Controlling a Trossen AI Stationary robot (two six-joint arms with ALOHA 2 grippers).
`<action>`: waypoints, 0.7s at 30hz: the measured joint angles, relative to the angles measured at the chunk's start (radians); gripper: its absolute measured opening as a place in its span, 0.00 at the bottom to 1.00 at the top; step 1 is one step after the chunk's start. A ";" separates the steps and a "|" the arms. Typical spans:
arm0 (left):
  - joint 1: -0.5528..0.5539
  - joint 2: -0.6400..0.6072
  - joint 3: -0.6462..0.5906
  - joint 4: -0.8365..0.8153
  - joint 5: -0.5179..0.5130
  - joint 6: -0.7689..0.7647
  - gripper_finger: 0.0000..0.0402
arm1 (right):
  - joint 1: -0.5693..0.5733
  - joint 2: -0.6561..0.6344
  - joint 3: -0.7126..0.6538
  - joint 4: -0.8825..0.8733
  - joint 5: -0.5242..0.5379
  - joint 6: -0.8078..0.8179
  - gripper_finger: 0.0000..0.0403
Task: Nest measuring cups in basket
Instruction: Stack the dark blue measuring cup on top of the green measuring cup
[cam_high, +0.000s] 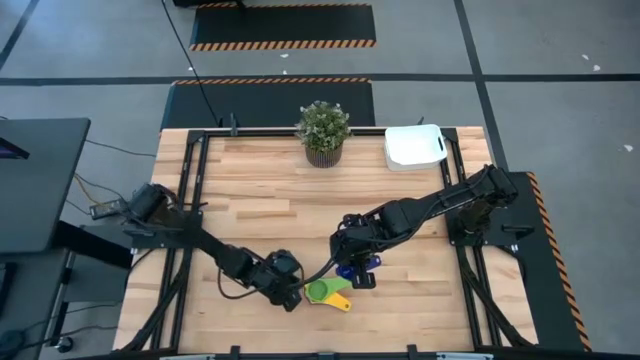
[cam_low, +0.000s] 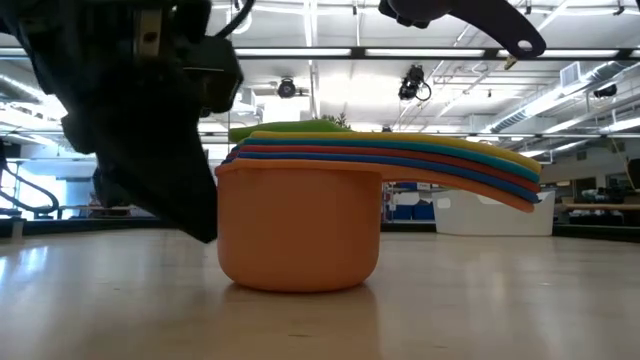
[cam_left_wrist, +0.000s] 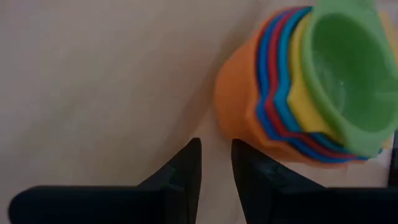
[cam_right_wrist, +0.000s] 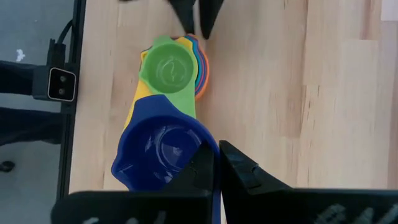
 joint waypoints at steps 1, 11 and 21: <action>0.000 0.016 0.012 0.000 0.008 0.001 0.24 | 0.000 0.000 0.000 -0.002 -0.004 0.002 0.03; 0.004 0.140 0.111 0.084 0.049 0.071 0.24 | 0.000 0.000 0.000 -0.006 -0.052 0.002 0.03; 0.012 0.122 0.111 0.086 0.055 0.029 0.24 | 0.007 0.012 0.000 0.022 -0.143 0.018 0.03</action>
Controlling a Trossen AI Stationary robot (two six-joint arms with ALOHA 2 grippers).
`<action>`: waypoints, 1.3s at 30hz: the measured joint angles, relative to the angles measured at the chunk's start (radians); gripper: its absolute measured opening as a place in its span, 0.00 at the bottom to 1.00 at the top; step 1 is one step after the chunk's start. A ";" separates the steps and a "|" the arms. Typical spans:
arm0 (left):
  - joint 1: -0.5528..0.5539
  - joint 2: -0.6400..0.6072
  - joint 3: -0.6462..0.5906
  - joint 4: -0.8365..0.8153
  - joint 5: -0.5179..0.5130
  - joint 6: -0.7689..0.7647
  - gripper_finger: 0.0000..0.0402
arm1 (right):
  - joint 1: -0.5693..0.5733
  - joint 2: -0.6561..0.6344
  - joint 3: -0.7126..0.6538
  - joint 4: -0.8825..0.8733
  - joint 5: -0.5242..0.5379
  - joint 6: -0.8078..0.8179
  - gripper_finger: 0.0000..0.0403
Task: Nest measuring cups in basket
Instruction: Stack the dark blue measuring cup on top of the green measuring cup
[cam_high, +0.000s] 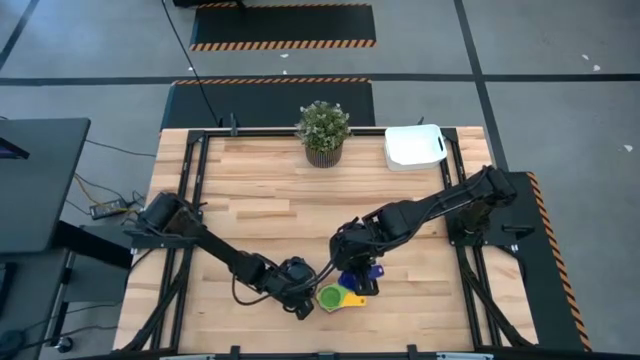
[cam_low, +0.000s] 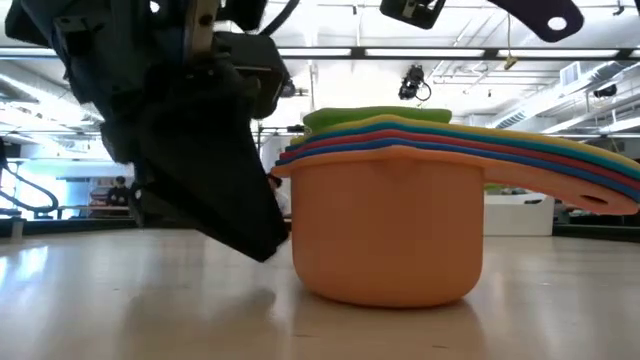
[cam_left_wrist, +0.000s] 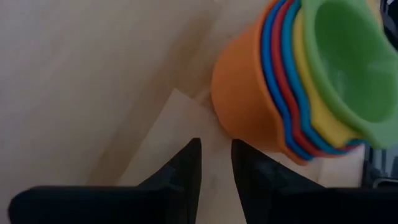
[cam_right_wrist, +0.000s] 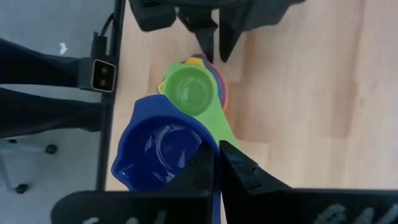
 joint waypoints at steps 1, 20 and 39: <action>-0.001 -0.006 0.000 -0.010 0.006 -0.005 0.24 | 0.000 0.008 0.000 0.003 -0.006 0.008 0.03; -0.173 -0.265 -0.001 -0.448 -0.055 -0.227 0.24 | 0.000 0.158 0.000 0.126 -0.085 0.022 0.03; -0.253 -0.293 -0.001 -0.475 -0.102 -0.352 0.24 | -0.004 0.263 0.000 0.213 -0.126 0.003 0.03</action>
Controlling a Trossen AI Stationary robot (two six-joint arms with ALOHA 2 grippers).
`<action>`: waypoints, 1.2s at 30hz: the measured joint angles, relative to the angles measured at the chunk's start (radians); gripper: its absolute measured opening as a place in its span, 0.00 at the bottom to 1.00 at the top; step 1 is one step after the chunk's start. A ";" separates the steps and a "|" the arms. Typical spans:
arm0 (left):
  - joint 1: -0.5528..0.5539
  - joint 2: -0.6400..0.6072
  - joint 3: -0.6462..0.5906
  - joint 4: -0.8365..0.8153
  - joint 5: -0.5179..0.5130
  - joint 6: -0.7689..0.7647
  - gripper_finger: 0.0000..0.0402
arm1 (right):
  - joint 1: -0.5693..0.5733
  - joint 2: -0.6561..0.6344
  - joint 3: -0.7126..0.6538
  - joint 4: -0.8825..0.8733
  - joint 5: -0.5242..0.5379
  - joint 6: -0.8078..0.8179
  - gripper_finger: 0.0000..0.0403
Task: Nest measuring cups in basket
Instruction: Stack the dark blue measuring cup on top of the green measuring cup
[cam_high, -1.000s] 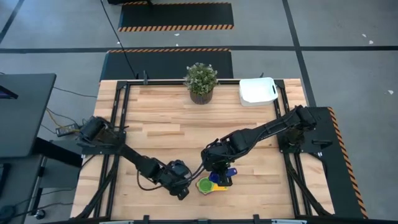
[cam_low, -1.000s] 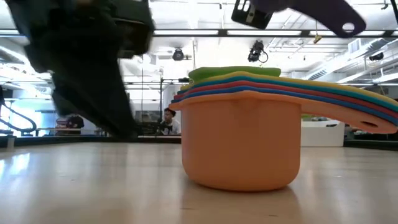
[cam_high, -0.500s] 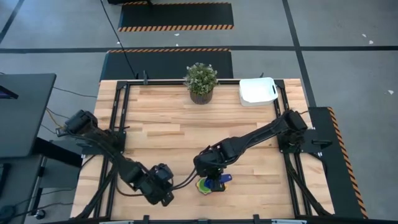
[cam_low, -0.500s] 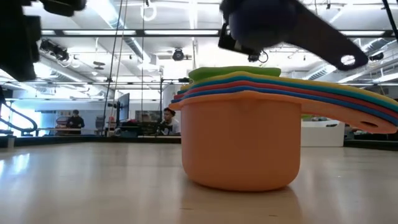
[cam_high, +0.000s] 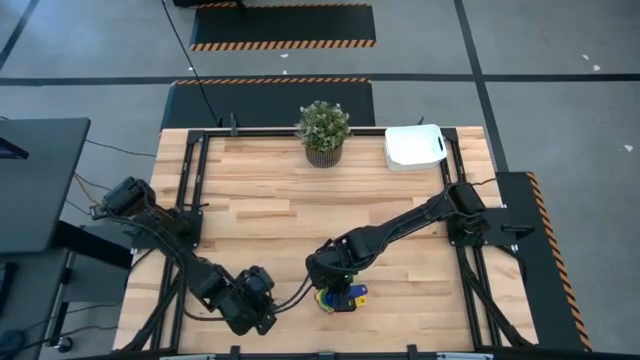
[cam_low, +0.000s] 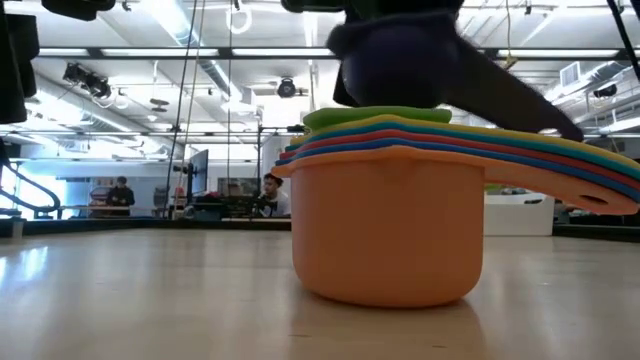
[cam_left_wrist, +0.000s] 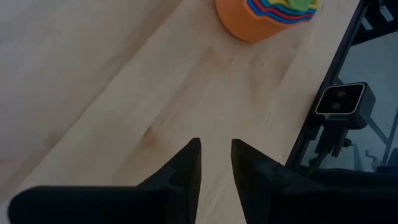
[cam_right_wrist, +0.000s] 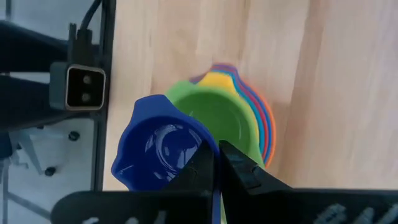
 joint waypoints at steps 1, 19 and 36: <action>0.000 0.000 0.000 -0.003 -0.001 0.000 0.24 | 0.000 0.000 0.000 -0.007 0.000 0.000 0.03; -0.008 0.000 0.000 -0.008 -0.001 0.003 0.24 | -0.028 -0.014 0.000 0.002 -0.055 -0.026 0.22; -0.014 0.000 0.000 -0.015 -0.005 0.031 0.24 | -0.086 -0.060 0.000 -0.120 -0.003 -0.107 0.18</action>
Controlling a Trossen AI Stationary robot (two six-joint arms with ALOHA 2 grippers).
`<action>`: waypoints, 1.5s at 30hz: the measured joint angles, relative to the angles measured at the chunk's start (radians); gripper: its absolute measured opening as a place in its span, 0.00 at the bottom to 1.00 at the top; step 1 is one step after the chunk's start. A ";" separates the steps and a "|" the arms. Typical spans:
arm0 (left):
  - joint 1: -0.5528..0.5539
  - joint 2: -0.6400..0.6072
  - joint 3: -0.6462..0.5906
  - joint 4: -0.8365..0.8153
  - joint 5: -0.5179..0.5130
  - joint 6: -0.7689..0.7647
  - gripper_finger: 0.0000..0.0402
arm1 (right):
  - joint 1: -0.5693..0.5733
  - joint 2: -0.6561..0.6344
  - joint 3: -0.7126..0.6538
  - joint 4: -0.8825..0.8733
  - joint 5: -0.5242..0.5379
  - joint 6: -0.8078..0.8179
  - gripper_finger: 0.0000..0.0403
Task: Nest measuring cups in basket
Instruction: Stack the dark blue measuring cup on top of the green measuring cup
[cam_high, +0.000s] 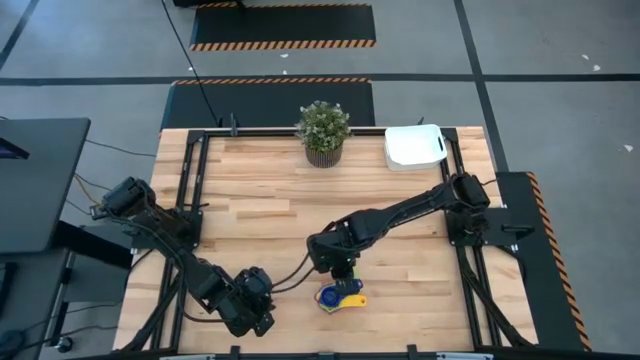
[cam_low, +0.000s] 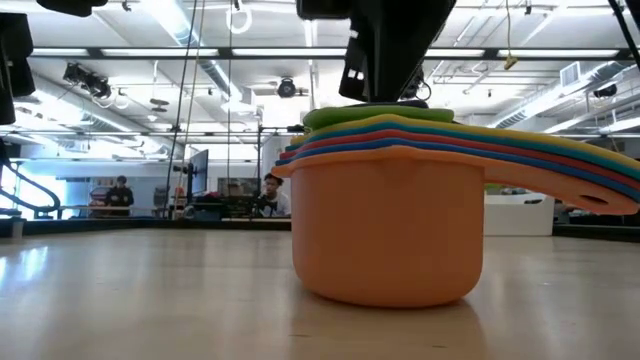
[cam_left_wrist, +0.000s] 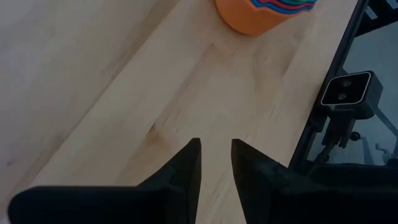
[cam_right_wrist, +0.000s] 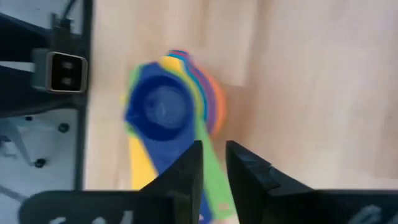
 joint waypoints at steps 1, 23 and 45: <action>0.000 0.000 0.000 0.000 -0.003 -0.001 0.24 | -0.006 0.001 0.000 -0.009 0.002 -0.010 0.15; 0.000 0.000 0.000 0.023 -0.030 -0.030 0.24 | -0.017 0.008 -0.167 -0.050 0.016 -0.051 0.00; 0.000 0.000 0.000 0.023 -0.030 -0.020 0.24 | 0.094 0.007 -0.165 -0.092 -0.017 0.017 0.00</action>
